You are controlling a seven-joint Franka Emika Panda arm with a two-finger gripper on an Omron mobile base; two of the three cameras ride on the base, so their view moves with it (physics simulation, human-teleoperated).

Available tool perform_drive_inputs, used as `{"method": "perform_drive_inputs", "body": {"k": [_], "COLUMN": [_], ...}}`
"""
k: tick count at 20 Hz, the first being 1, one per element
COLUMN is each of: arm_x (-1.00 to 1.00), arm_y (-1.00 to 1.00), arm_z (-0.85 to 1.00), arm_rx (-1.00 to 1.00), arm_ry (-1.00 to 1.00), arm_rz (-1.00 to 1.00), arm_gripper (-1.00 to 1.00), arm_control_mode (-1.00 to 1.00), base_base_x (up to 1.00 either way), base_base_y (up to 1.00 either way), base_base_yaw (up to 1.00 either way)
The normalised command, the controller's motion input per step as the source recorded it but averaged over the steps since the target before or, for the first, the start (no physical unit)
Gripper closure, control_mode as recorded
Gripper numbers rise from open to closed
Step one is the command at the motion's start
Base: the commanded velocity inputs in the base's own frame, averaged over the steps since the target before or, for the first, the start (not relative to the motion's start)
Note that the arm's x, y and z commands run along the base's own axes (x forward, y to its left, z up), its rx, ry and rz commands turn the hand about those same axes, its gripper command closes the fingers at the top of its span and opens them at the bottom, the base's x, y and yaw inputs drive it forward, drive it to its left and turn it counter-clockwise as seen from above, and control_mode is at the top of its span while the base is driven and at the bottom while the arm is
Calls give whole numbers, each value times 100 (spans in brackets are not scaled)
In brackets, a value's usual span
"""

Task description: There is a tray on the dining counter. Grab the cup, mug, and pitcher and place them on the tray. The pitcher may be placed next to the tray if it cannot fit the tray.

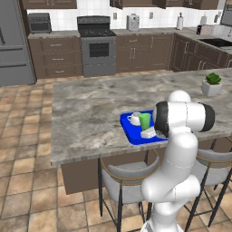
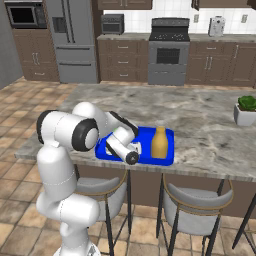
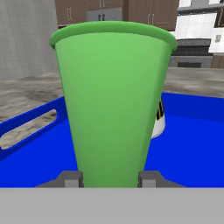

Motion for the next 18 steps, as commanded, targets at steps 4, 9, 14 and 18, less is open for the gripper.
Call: {"method": "perform_drive_inputs", "body": {"k": [4,9,14,18], "arm_x": [-14,-18,-16,-1], "arm_y": [0,0,0,0], "arm_z": [-15,-9,-4,0], "arm_rx": [0,0,0,0], "arm_ry": [0,0,0,0], "arm_rz": [0,0,0,0], "arm_gripper": [-100,-100,-100,-100], "arm_control_mode": [-100,-100,-100,-100], "base_base_x": [0,0,0,0], "base_base_y": [0,0,0,0], "base_base_yaw": [0,0,0,0]}}
